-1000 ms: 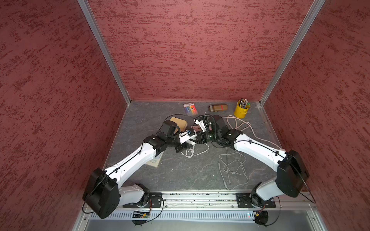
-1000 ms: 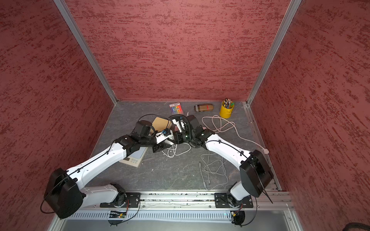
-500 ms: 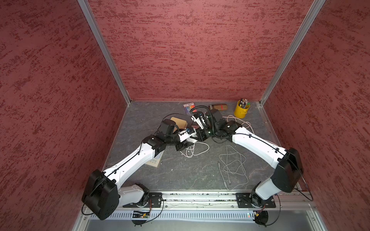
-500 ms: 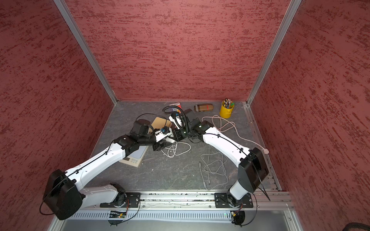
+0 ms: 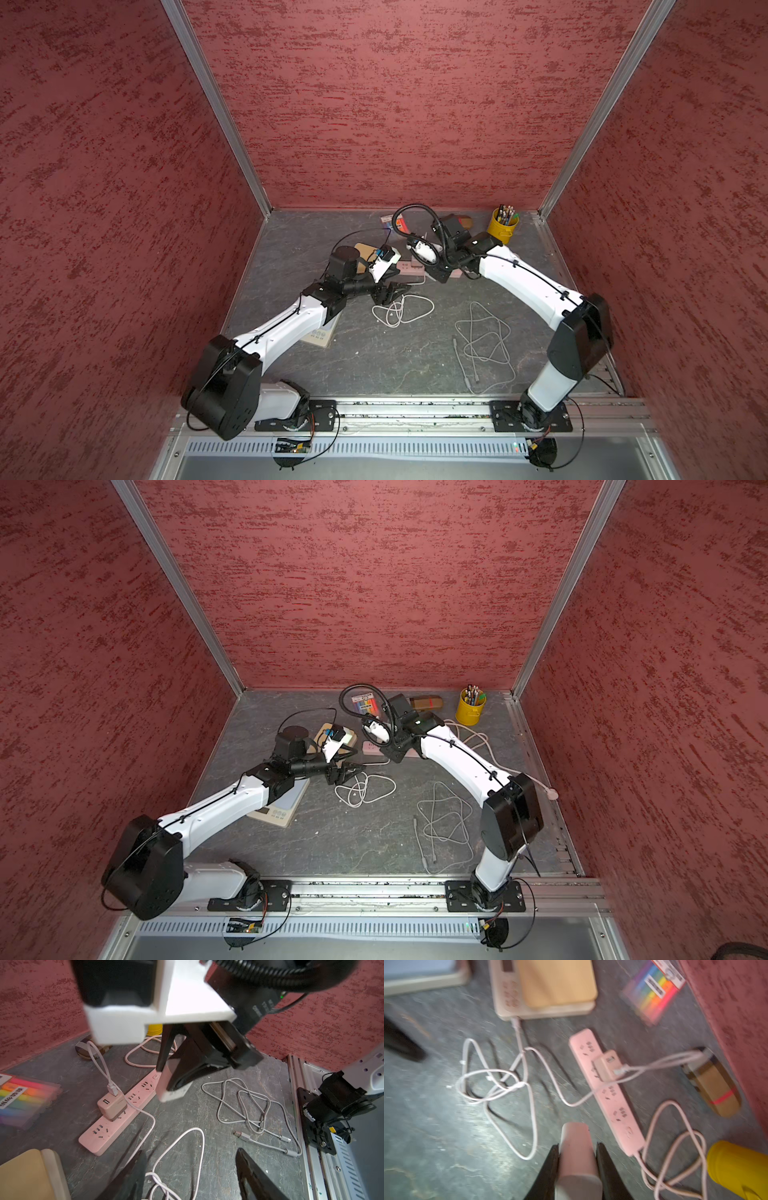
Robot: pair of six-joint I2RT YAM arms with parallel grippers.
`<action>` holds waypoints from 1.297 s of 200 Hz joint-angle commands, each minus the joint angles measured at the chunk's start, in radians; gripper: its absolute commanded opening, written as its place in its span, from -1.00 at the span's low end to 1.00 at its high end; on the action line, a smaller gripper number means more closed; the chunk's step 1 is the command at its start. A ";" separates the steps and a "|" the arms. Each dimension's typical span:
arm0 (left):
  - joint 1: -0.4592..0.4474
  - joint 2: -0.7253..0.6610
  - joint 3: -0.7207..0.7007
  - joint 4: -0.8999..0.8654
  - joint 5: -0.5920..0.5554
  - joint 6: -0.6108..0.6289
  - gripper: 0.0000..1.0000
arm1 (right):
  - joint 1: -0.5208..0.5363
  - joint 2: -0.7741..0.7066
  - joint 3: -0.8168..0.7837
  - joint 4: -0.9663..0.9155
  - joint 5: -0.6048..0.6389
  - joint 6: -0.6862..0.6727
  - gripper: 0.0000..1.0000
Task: Charge the electronic scale
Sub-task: Pick up the plug from the center of the board, then adjust the socket at the center of the board.
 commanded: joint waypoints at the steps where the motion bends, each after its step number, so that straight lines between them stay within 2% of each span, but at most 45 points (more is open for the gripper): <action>1: 0.001 0.066 0.033 0.081 0.045 -0.101 0.34 | -0.086 0.031 0.018 0.018 0.050 -0.190 -1.00; 31: -0.001 0.131 0.043 0.100 0.043 -0.122 0.33 | -0.188 0.162 0.104 0.085 0.018 -0.236 -1.00; 76: 0.000 0.201 0.038 0.145 0.035 -0.152 0.32 | -0.216 0.402 0.425 -0.006 -0.061 -0.081 -1.00; 99: 0.000 0.226 0.053 0.138 0.046 -0.153 0.32 | -0.219 0.511 0.523 -0.046 0.016 0.013 -1.00; 115: -0.001 0.232 0.062 0.119 0.049 -0.149 0.31 | -0.230 0.572 0.588 -0.105 0.018 0.080 -1.00; 142: 0.000 0.226 0.056 0.102 0.050 -0.139 0.31 | -0.231 0.572 0.546 -0.152 -0.031 0.110 -1.00; 211: -0.002 0.188 0.028 0.086 0.054 -0.122 0.30 | -0.163 0.336 0.133 -0.024 -0.179 0.113 -1.00; 234: -0.002 0.180 0.018 0.084 0.055 -0.118 0.30 | -0.135 0.291 0.055 -0.002 -0.219 0.131 -1.00; 259: -0.005 0.178 0.010 0.085 0.060 -0.120 0.29 | -0.125 0.272 0.061 -0.006 -0.208 0.140 -1.00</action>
